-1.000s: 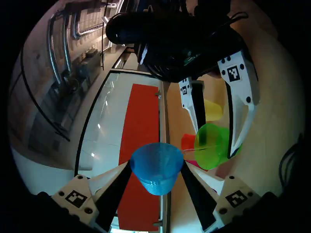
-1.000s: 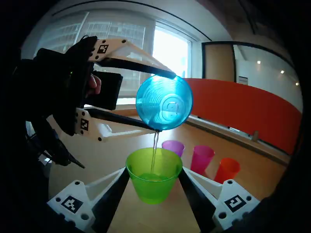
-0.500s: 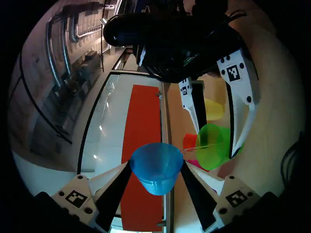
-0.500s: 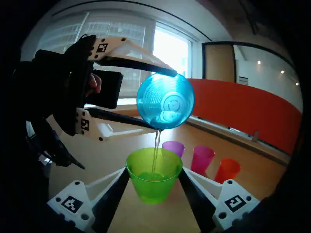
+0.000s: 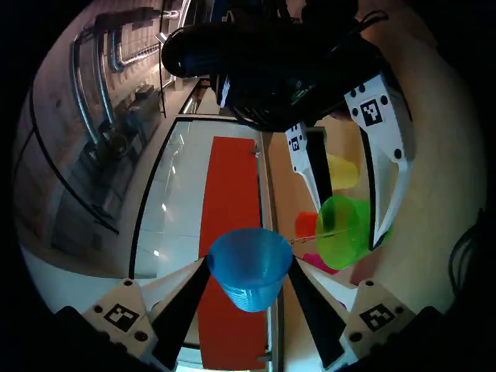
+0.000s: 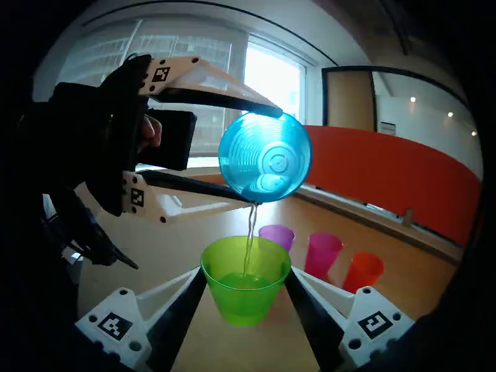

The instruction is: Pour water

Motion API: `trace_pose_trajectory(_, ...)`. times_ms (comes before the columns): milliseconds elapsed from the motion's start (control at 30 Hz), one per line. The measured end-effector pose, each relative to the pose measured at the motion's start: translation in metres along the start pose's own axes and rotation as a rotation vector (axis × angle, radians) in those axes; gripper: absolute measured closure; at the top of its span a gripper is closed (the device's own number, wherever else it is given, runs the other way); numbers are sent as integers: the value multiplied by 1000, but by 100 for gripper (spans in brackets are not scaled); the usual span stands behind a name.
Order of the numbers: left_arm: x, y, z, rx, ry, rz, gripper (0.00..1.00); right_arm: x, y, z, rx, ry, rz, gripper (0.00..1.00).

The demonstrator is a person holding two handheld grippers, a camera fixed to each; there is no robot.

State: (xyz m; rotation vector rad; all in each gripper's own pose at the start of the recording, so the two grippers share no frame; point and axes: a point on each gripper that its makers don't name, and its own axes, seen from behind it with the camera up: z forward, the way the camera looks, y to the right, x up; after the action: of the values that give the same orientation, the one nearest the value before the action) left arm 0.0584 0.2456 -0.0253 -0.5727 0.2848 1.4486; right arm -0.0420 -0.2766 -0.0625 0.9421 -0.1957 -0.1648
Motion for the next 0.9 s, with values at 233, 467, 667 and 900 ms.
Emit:
trace_pose_trajectory(233,0,-1,-1,8,0,24,12,-1,1,0,-3,0,0,9)
trace_pose_trajectory(467,0,-4,1,10,3,24,12,0,1,1,-1,-1,-2,9)
trace_pose_trajectory(667,-1,-5,1,14,2,38,12,1,2,1,-3,2,1,9)
trace_pose_trajectory(900,0,-5,1,16,3,40,12,1,1,1,-2,2,3,9)
